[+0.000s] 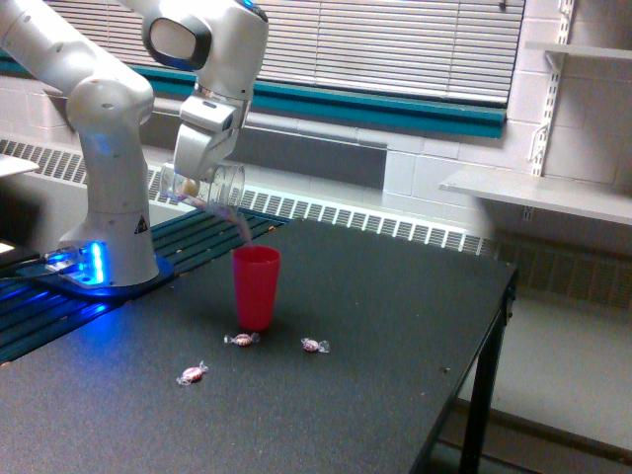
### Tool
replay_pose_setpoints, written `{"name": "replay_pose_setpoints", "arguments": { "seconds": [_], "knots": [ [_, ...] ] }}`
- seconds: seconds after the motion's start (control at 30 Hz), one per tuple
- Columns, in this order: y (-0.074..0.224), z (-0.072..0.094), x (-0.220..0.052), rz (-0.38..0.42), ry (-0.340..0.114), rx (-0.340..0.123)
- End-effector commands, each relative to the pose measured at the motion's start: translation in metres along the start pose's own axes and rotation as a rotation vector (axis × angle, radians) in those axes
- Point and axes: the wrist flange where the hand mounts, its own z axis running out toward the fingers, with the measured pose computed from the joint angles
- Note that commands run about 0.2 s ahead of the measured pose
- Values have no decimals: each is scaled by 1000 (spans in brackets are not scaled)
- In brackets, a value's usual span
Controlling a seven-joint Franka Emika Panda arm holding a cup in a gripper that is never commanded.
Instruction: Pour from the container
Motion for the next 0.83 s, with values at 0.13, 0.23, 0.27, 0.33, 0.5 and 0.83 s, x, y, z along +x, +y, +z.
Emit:
{"name": "replay_pose_setpoints", "arguments": {
  "seconds": [0.13, 0.23, 0.27, 0.33, 0.5, 0.83],
  "knots": [
    [-15, 5, -4, -10, -19, -1],
    [-17, 5, -4, -13, -22, -1],
    [-17, 4, -4, -13, -22, -1],
    [-17, 4, -3, -13, -22, -3],
    [-16, 0, 1, -9, -13, -6],
    [-15, -5, 9, -9, 14, -11]
  ]
}}
